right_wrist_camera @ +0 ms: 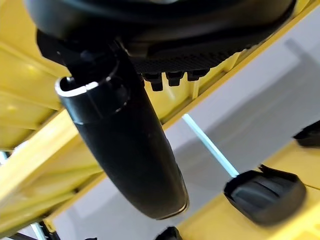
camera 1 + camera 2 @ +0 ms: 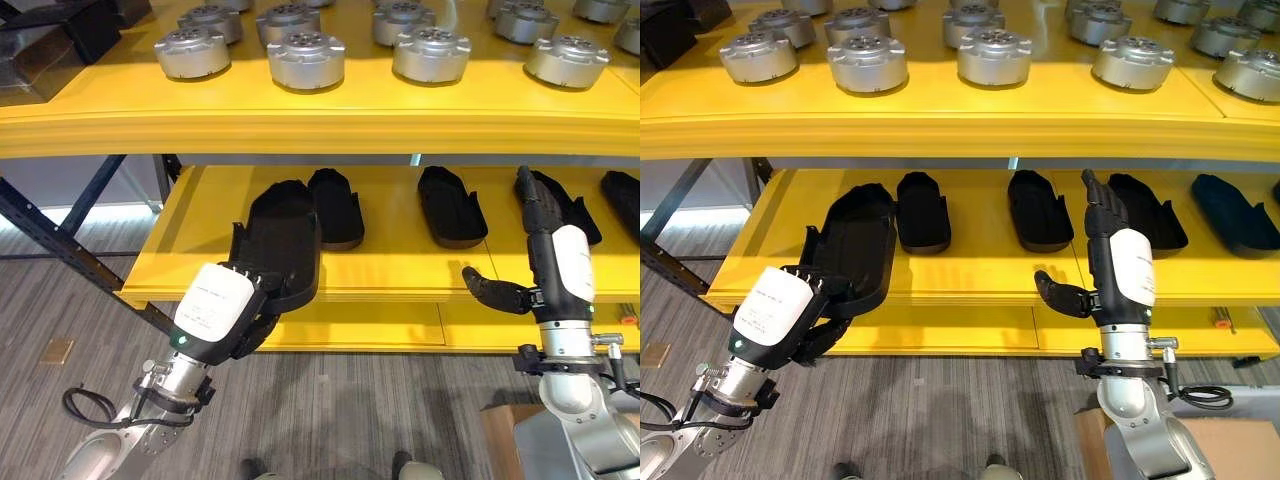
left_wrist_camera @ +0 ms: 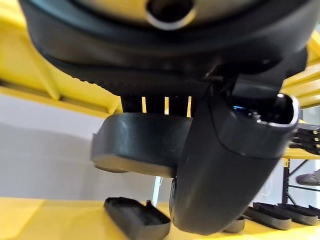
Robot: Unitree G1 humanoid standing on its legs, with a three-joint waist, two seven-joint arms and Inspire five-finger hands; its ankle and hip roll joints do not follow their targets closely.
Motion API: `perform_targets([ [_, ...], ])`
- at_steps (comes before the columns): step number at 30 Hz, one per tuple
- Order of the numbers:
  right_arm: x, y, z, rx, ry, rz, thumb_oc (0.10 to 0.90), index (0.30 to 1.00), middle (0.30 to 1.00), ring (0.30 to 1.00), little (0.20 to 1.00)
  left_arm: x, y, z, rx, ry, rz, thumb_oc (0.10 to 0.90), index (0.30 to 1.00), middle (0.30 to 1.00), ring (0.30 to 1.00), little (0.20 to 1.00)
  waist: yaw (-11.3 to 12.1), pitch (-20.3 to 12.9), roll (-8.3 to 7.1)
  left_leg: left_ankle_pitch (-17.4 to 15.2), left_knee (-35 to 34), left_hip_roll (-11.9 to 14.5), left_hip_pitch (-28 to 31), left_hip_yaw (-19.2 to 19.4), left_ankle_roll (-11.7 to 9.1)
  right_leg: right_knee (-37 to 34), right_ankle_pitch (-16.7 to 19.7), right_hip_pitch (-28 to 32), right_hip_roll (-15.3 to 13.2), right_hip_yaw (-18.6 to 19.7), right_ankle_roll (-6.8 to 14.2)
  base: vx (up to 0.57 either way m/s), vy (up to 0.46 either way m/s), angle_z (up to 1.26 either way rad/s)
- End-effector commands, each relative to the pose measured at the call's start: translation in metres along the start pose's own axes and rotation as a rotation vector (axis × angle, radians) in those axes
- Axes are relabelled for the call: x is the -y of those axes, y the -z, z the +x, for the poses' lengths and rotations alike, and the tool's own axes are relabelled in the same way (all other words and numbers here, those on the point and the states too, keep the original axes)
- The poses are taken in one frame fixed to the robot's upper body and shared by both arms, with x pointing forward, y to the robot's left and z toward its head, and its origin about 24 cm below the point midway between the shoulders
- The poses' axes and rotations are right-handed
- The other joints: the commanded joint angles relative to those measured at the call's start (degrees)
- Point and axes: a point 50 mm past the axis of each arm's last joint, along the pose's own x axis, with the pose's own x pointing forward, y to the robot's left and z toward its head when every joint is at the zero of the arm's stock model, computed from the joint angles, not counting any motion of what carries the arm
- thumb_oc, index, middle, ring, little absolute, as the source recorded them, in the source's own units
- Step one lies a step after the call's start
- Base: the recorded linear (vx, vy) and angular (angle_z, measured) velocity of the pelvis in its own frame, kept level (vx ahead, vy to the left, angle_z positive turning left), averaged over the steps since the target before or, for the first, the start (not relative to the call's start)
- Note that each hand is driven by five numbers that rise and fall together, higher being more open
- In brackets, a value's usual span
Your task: Move parts from the plastic box to the shelf.
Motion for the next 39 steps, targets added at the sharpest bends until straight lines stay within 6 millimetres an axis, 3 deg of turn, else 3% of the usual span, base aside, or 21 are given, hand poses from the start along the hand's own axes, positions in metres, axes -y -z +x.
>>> perform_targets([
  [1, 0.025, -0.034, 0.017, 0.214, 0.079, 0.129, 0.9, 1.0, 1.0, 1.0, 1.0, -0.059, 0.012, 0.023, -0.053, -0.362, 0.041, 0.4, 0.3, 0.3, 0.3, 0.3, -0.66, -2.57, 0.41, -0.16, -4.53, 2.35, 2.47, -1.25, -10.03, 3.34, -4.56, 3.1, 1.58, -5.91, -3.32, 0.01, 0.494, -0.05],
  [2, 0.025, -0.034, 0.017, 0.214, 0.081, 0.13, 0.9, 1.0, 1.0, 1.0, 1.0, -0.058, 0.013, 0.023, -0.052, -0.361, 0.041, 0.4, 0.3, 0.3, 0.3, 0.3, -0.59, -2.49, 0.51, -0.53, -4.59, 2.16, 2.42, -1.28, -9.77, 3.68, -4.43, 2.8, 1.5, -5.85, -3.3, 0.0, 0.334, 0.04],
  [5, 0.017, -0.033, 0.024, 0.198, 0.083, 0.142, 0.9, 1.0, 1.0, 1.0, 1.0, -0.051, 0.006, 0.031, 0.005, -0.339, 0.045, 0.4, 0.3, 0.3, 0.3, 0.3, 0.46, -1.72, 0.94, -6.6, -4.24, -0.98, 2.7, -4.34, -8.68, 7.92, -5.35, 1.06, -0.68, -3.65, -1.88, -0.01, 0.424, -0.04],
  [7, 0.014, -0.035, 0.027, 0.202, 0.068, 0.176, 0.9, 1.0, 1.0, 1.0, 1.0, -0.049, 0.002, 0.037, 0.044, -0.338, 0.043, 0.4, 0.3, 0.3, 0.3, 0.3, 0.92, -1.23, 0.85, -9.77, -1.92, -3.99, 2.37, -6.23, -7.86, 7.14, -3.91, 1.21, -2.32, -2.0, -0.56, -0.01, 0.463, -0.03],
  [10, 0.01, -0.04, 0.025, 0.219, 0.039, 0.214, 0.9, 1.0, 1.0, 1.0, 1.0, -0.048, 0.0, 0.039, 0.068, -0.331, 0.055, 0.4, 0.3, 0.3, 0.3, 0.3, 1.18, -1.01, 0.54, -12.11, 0.43, -6.45, 1.87, -6.7, -6.96, 5.39, -2.03, 2.43, -4.36, -1.48, 0.49, 0.0, 0.31, 0.07],
  [14, 0.014, -0.051, 0.019, 0.268, 0.056, 0.218, 0.9, 1.0, 1.0, 1.0, 1.0, -0.052, 0.002, 0.042, 0.089, -0.329, 0.093, 0.4, 0.3, 0.3, 0.3, 0.3, 1.49, -1.19, 0.04, -15.34, 2.99, -11.12, 1.04, -6.99, -4.04, -0.12, 3.91, 4.85, -8.63, -1.21, 1.29, 0.01, 0.295, -0.02],
  [15, 0.015, -0.052, 0.017, 0.273, 0.053, 0.226, 0.9, 1.0, 1.0, 1.0, 1.0, -0.054, 0.006, 0.04, 0.08, -0.321, 0.108, 0.4, 0.3, 0.3, 0.3, 0.3, 1.57, -1.08, -0.22, -16.14, 3.24, -12.16, 1.41, -6.0, -3.28, 0.09, 7.0, 4.02, -9.69, -1.15, 1.6, -0.04, 0.206, -0.11],
  [18, 0.015, -0.059, 0.022, 0.308, 0.035, 0.268, 0.9, 1.0, 1.0, 1.0, 1.0, -0.062, 0.018, 0.032, 0.015, -0.352, 0.18, 0.4, 0.3, 0.3, 0.3, 0.3, 4.07, -0.33, -0.95, -17.36, 3.1, -11.86, 3.18, 0.77, -3.08, -0.3, 10.55, 3.09, -10.88, -9.1, 2.77, -0.07, 0.051, -0.55],
  [20, 0.01, -0.061, 0.02, 0.298, 0.053, 0.26, 0.9, 1.0, 1.0, 1.0, 1.0, -0.069, 0.019, 0.034, 0.039, -0.364, 0.204, 0.4, 0.3, 0.3, 0.3, 0.3, 3.72, -0.13, -1.17, -17.36, 1.75, -12.79, 3.07, -0.59, -2.64, -2.32, 9.64, 2.24, -7.53, -6.08, 3.08, -0.02, -0.096, -1.19],
  [21, 0.008, -0.061, 0.018, 0.288, 0.061, 0.25, 0.9, 1.0, 1.0, 1.0, 1.0, -0.071, 0.018, 0.037, 0.059, -0.363, 0.201, 0.4, 0.3, 0.3, 0.3, 0.3, 2.83, -0.17, -1.49, -17.6, 1.52, -13.74, 2.77, -2.93, -1.96, -2.3, 10.68, 1.21, -6.36, -1.9, 3.12, 0.04, -0.116, -0.65],
  [22, 0.008, -0.06, 0.016, 0.286, 0.065, 0.246, 0.9, 1.0, 1.0, 1.0, 1.0, -0.071, 0.017, 0.037, 0.07, -0.364, 0.203, 0.4, 0.3, 0.3, 0.3, 0.3, 2.43, -0.26, -1.52, -17.53, 1.39, -13.94, 2.56, -3.89, -1.78, -2.29, 10.3, 0.91, -5.66, -0.09, 2.99, 0.03, -0.132, -0.04],
  [24, 0.012, -0.058, 0.007, 0.305, 0.082, 0.222, 0.9, 1.0, 1.0, 1.0, 1.0, -0.073, 0.014, 0.041, 0.112, -0.364, 0.221, 0.4, 0.3, 0.3, 0.3, 0.3, 0.62, -1.14, -1.54, -16.75, 0.63, -14.14, 1.11, -7.46, -1.74, -4.6, 5.97, 1.02, -1.54, 5.67, 2.47, 0.03, -0.204, 0.83],
  [34, 0.014, -0.061, 0.014, 0.322, 0.068, 0.226, 0.9, 1.0, 1.0, 1.0, 1.0, -0.071, 0.011, 0.052, 0.176, -0.338, 0.263, 0.4, 0.3, 0.3, 0.3, 0.3, 0.63, -3.77, -0.65, -14.99, -2.15, -13.42, 1.35, -10.59, -3.21, -7.02, 1.78, 5.58, 1.4, 4.48, 0.34, 0.06, -0.18, 0.28],
  [39, 0.006, -0.061, 0.014, 0.312, -0.022, 0.38, 0.9, 1.0, 1.0, 1.0, 1.0, -0.084, 0.029, 0.049, 0.078, -0.367, 0.373, 0.4, 0.3, 0.3, 0.3, 0.3, 0.25, -3.8, -0.05, -15.49, -0.41, -12.75, 2.0, -9.21, -3.72, -5.39, 0.23, 5.74, 1.92, 3.02, -0.71, 0.01, -0.202, 0.23],
])
